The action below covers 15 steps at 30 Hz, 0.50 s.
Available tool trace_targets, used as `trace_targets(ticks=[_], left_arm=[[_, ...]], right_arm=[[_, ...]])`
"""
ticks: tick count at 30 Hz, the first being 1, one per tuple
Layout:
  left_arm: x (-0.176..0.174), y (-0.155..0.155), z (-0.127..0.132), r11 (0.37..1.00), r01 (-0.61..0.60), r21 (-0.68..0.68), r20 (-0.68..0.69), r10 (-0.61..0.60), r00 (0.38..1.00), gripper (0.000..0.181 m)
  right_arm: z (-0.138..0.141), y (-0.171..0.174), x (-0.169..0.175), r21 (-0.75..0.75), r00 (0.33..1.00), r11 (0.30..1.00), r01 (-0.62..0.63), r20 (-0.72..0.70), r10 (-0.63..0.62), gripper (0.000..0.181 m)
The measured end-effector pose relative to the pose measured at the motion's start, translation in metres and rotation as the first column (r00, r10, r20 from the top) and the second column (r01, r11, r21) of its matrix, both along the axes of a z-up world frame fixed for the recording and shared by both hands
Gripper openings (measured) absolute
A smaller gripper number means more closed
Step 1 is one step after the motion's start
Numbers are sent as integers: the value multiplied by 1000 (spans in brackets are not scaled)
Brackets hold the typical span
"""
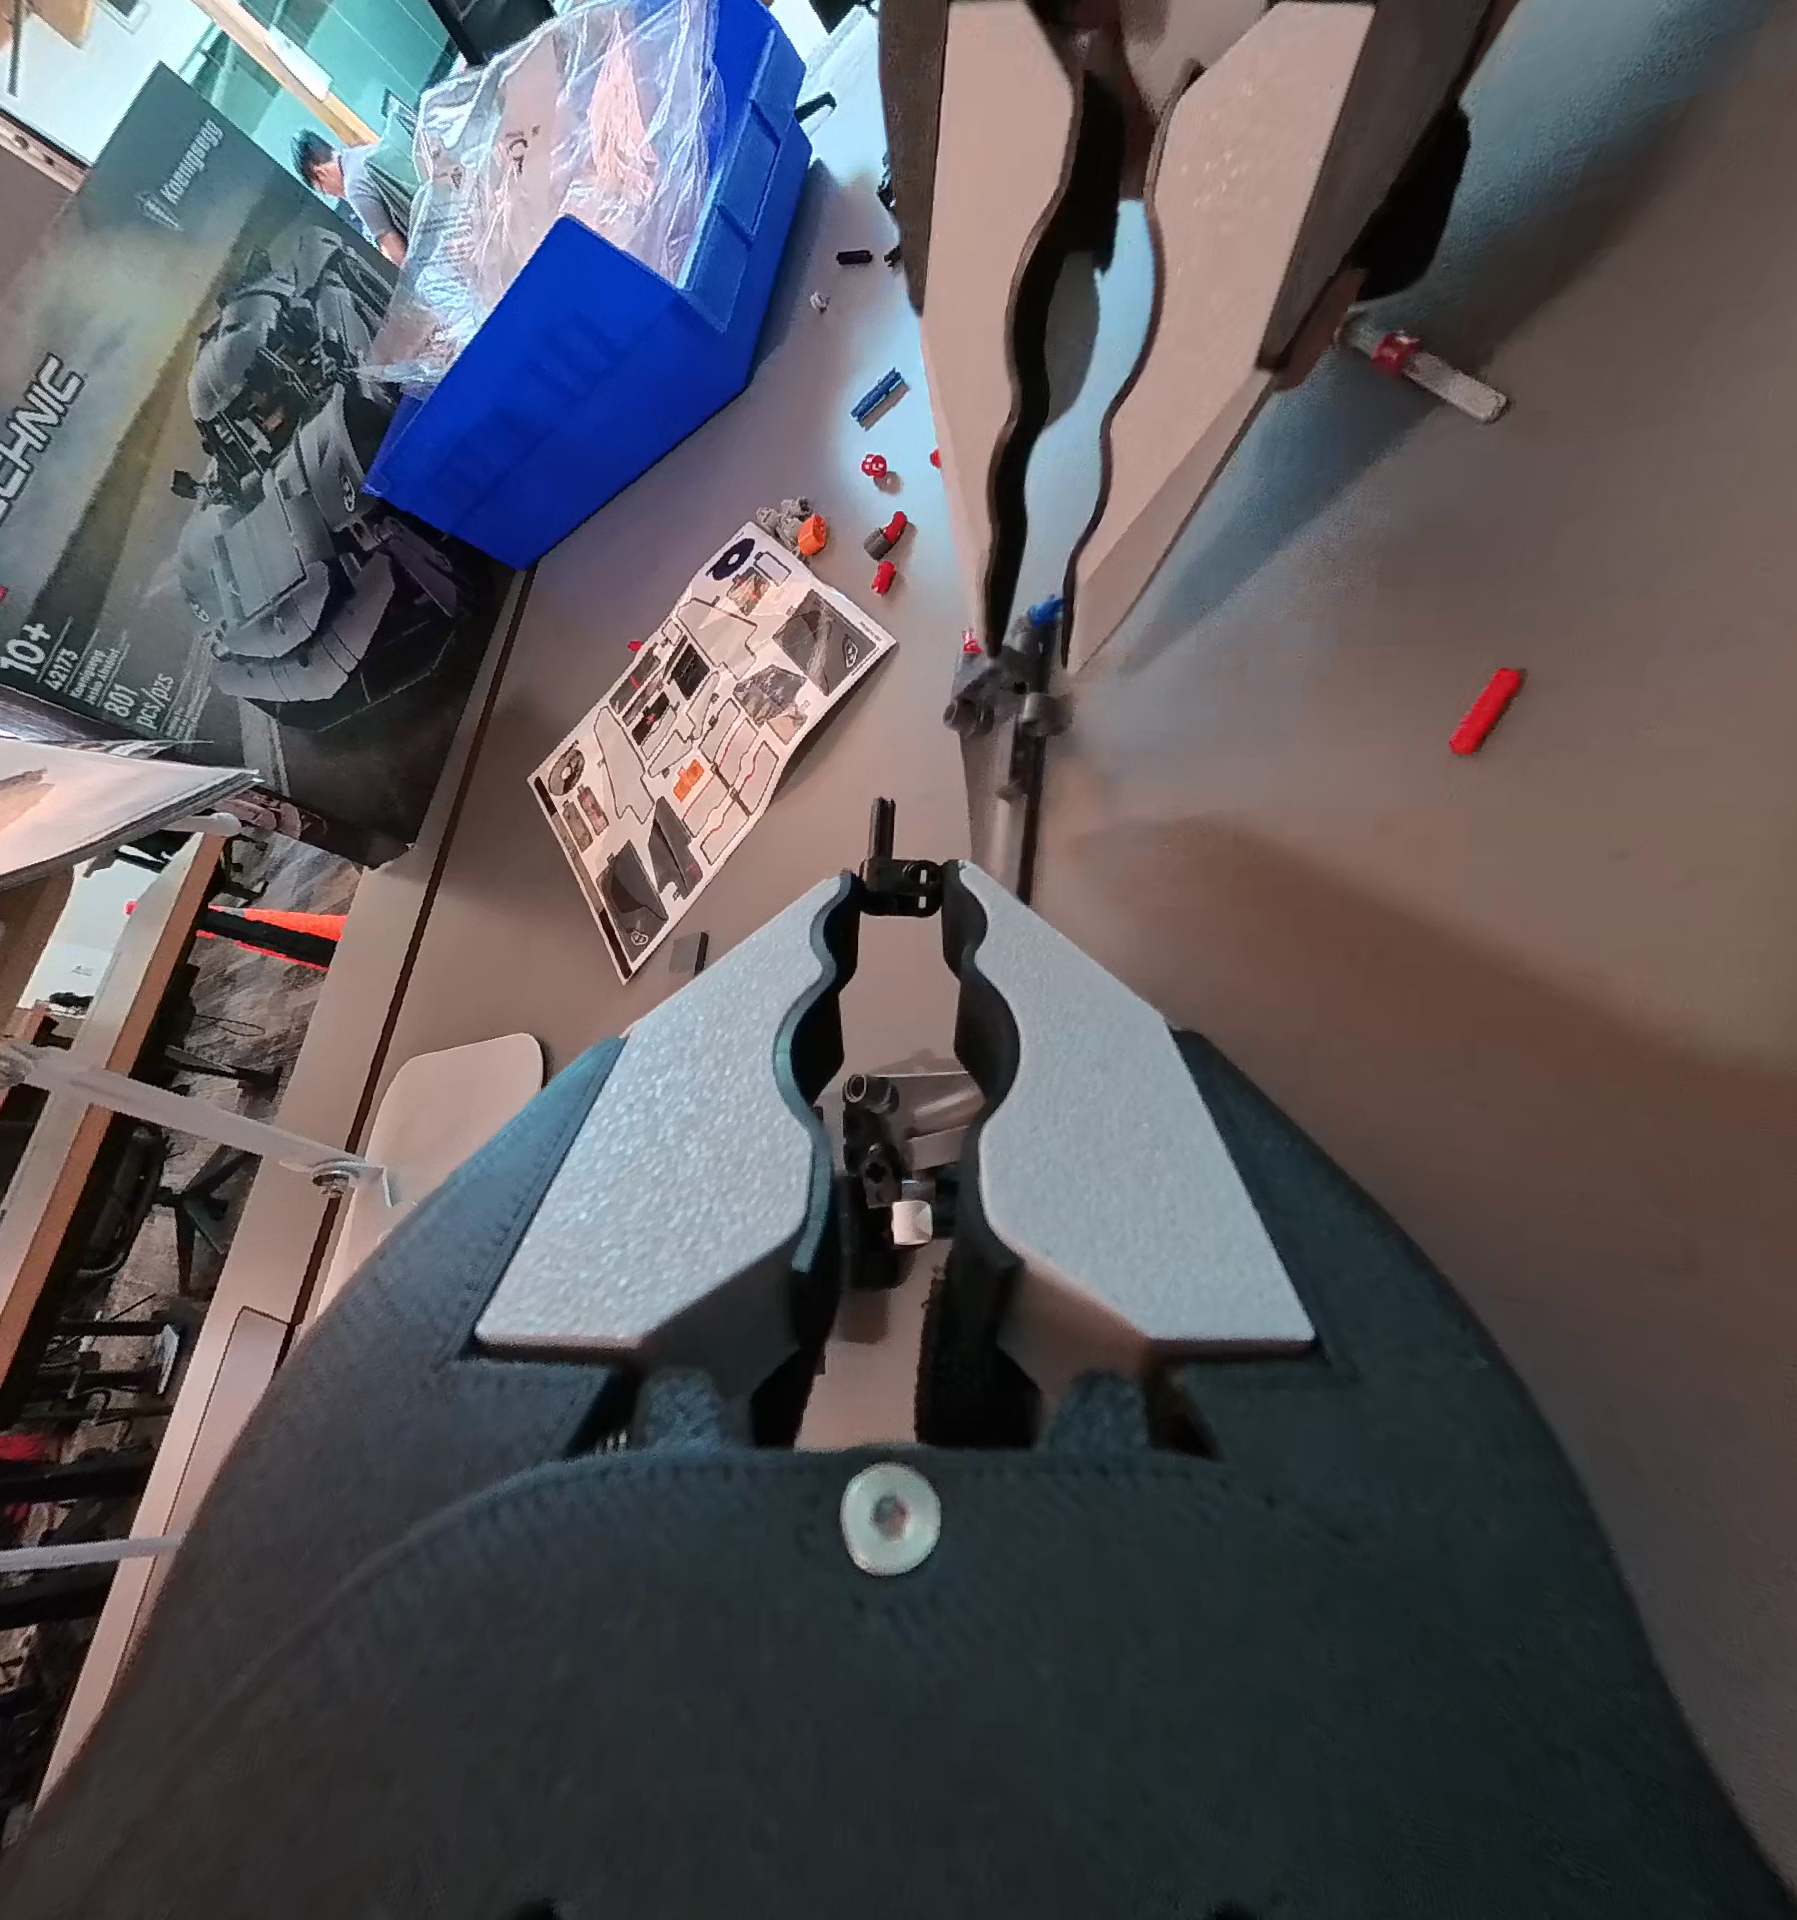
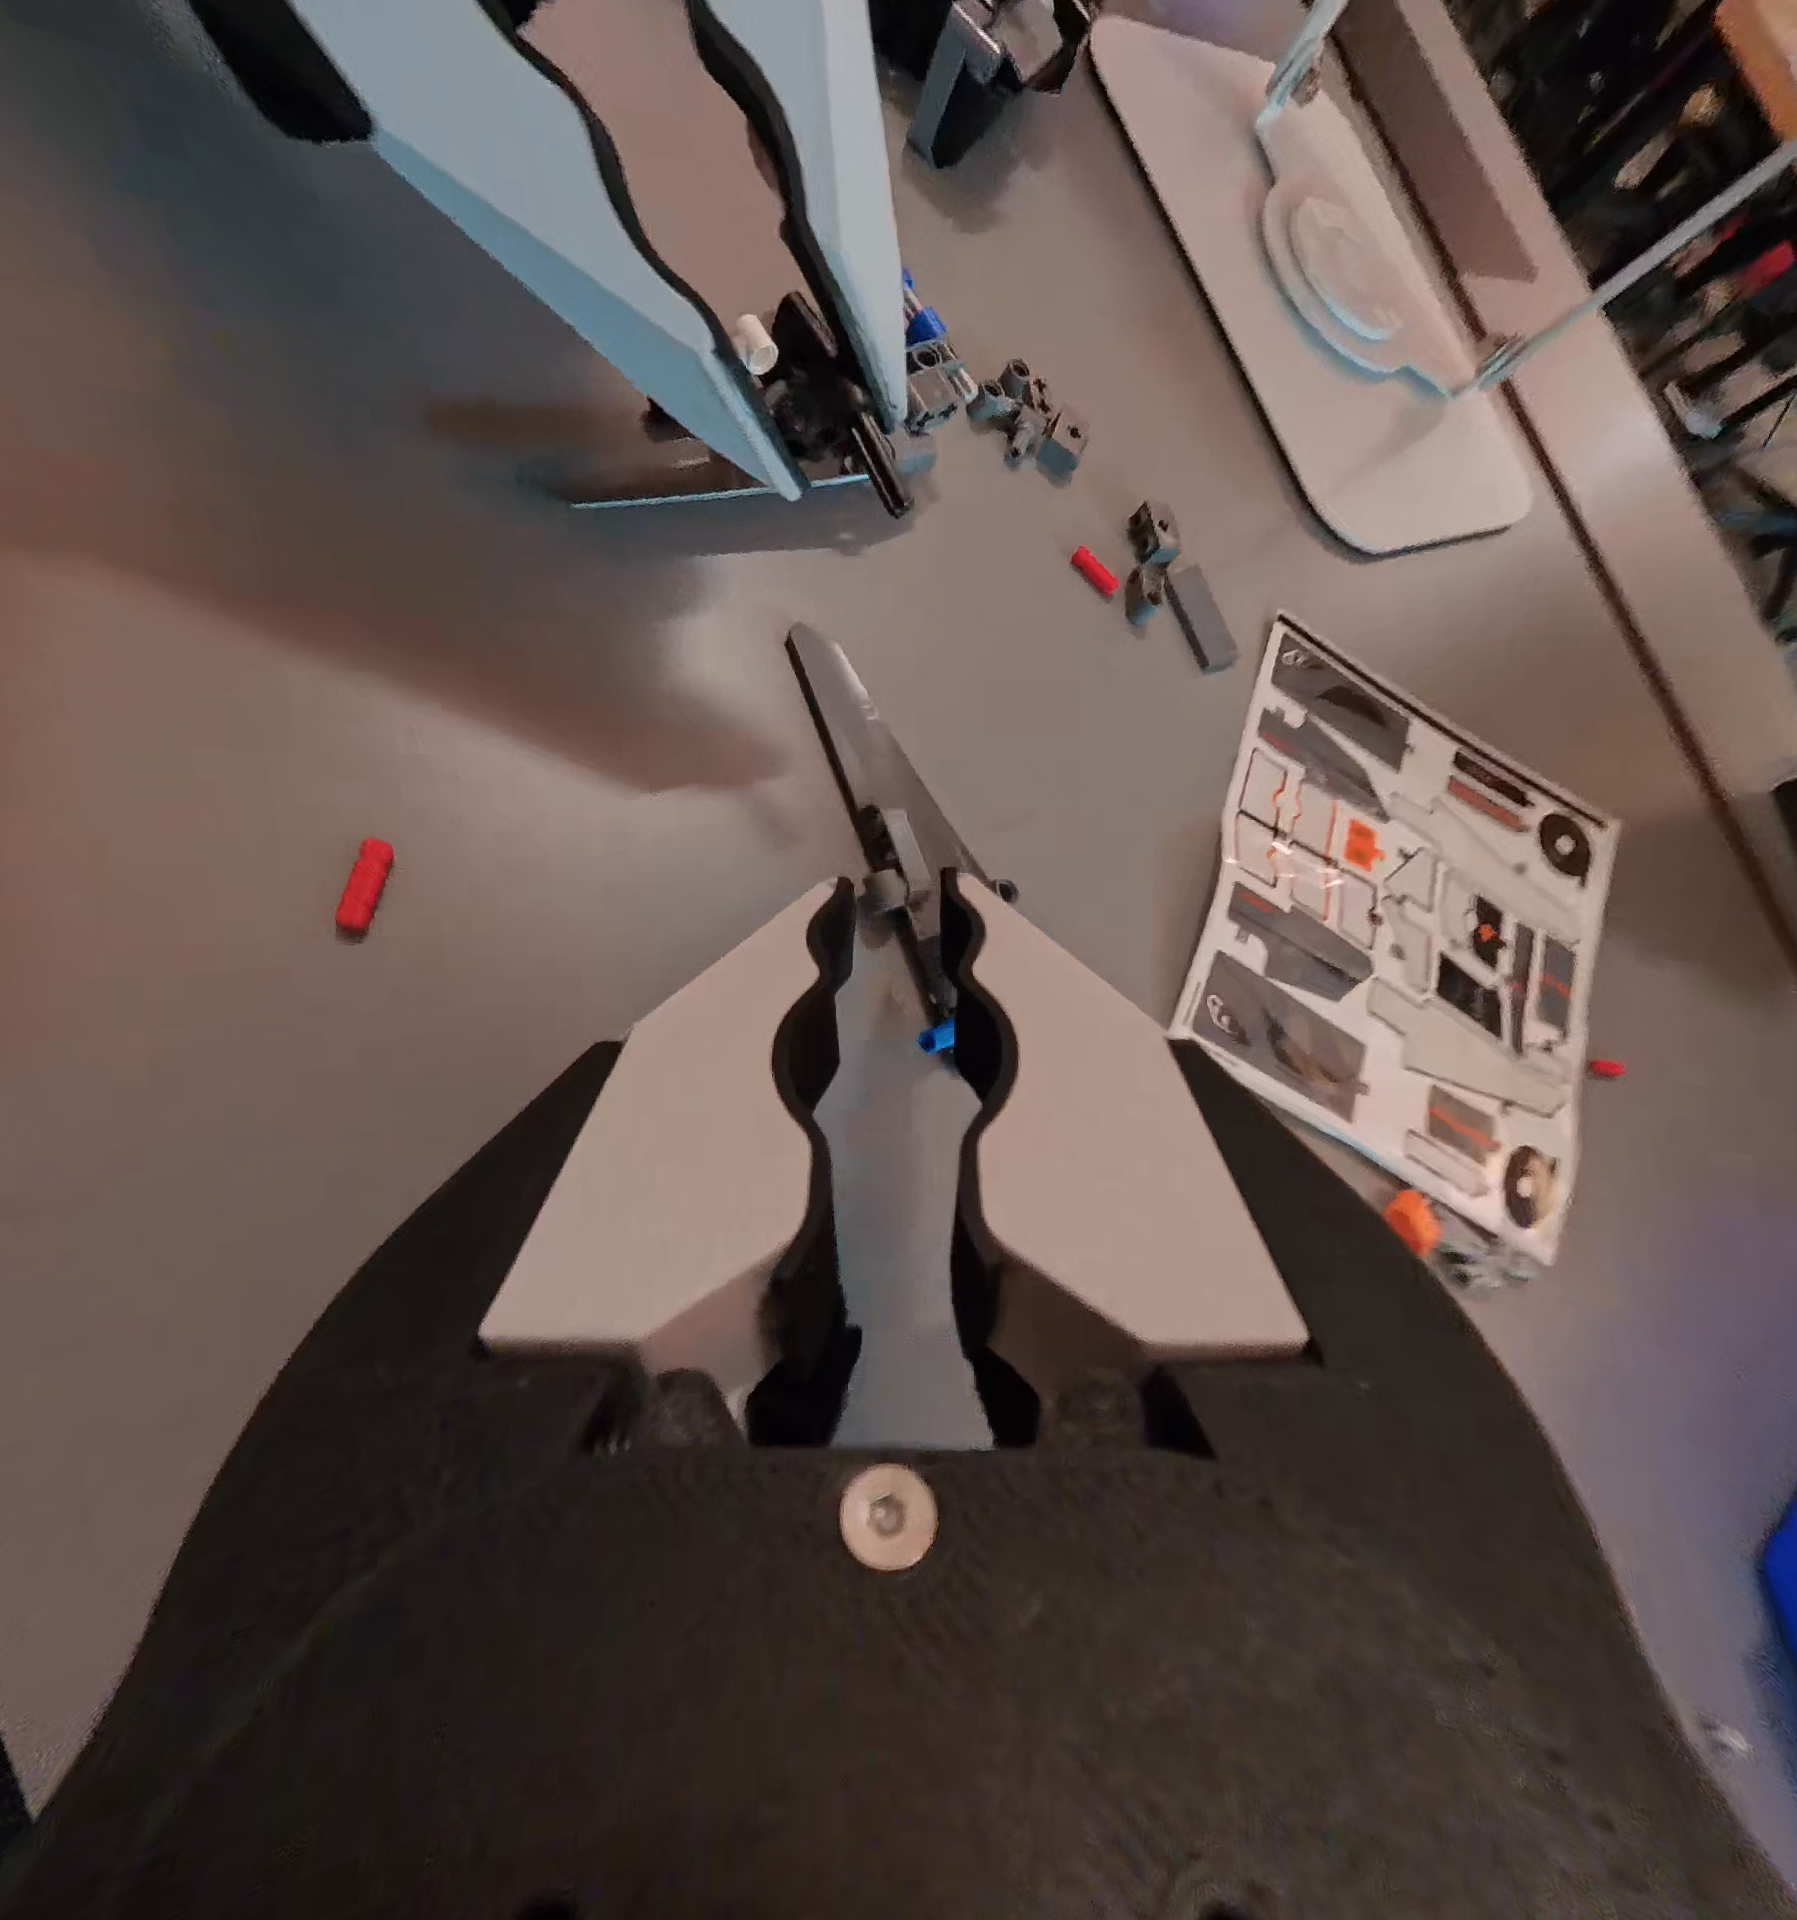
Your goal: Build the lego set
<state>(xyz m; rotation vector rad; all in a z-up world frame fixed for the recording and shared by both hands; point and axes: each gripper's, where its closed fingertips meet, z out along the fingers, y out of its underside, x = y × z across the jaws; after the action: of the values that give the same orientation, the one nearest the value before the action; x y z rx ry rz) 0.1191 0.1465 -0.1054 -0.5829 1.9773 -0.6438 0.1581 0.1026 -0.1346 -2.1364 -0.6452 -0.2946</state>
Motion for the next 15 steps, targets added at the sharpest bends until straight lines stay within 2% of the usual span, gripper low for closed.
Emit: trace_targets(ticks=[7, 15], left_arm=[[1, 0, -3, 1000, -3, 8, -6, 3, 1000, 13], [0, 0, -4, 1000, 3, 6, -11, -3, 1000, 13]], right_arm=[[-13, -1, 1, -37, 982, 998, -56, 179, 61, 13], [-17, 3, 1, -24, 937, 997, -75, 340, 79, 4]])
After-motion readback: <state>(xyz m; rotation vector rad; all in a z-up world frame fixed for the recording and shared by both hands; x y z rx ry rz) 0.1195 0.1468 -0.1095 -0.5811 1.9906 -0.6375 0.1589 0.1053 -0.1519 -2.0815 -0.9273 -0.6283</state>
